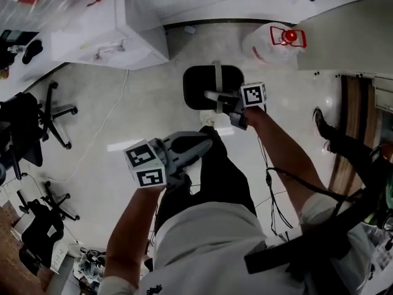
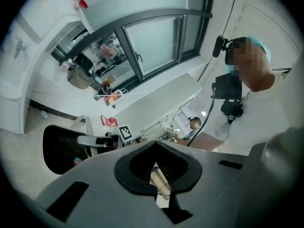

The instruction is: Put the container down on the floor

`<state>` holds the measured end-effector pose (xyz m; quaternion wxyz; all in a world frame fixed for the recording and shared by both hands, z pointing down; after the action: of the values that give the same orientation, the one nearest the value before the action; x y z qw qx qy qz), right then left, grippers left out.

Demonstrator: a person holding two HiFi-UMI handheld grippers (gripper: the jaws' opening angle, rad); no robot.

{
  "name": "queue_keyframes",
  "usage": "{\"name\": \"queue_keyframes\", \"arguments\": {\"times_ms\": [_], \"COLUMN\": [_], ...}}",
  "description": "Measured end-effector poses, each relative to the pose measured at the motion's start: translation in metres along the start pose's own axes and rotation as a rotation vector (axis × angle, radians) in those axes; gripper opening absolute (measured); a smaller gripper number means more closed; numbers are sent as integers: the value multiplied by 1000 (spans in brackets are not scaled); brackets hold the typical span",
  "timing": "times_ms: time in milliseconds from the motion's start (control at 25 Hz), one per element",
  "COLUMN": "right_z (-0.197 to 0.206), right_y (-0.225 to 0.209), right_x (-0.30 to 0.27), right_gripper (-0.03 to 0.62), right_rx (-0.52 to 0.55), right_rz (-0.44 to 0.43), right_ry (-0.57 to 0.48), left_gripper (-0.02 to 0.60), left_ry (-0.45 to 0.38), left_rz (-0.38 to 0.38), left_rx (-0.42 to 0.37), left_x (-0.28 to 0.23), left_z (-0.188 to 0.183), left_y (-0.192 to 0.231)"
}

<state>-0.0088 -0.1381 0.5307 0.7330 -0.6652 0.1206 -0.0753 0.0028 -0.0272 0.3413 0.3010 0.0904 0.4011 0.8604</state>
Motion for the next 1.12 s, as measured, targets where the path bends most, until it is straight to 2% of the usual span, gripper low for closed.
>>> {"name": "queue_keyframes", "arguments": {"times_ms": [160, 280, 560, 880, 1120], "right_z": [-41, -67, -115, -150, -151], "right_y": [-57, -97, -156, -219, -261], "right_x": [12, 19, 21, 0, -28], "right_gripper": [26, 25, 25, 26, 26], "right_rx": [-23, -2, -11, -4, -15], "right_rz": [40, 67, 57, 52, 56], "right_ry": [23, 32, 12, -20, -13], "left_gripper": [9, 9, 9, 9, 9], "left_ry": [22, 33, 64, 68, 71], "left_rz": [-25, -23, -8, -32, -54], "left_rx": [25, 35, 37, 56, 86], "left_x": [-35, -55, -88, -82, -66], "left_z": [-7, -5, -1, 12, 32], "left_y": [57, 93, 157, 202, 233]}}
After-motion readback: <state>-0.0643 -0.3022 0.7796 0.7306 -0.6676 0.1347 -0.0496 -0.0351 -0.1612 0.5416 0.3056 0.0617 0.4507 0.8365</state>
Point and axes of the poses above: the fingertips, and each gripper's own axes: x backward along the fingers, y to its left, z out of its underside, the point moved 2 cm from there along x, backward along the fingers, and after that the axes turned 8 degrees about -x, right-handed, at the moved point
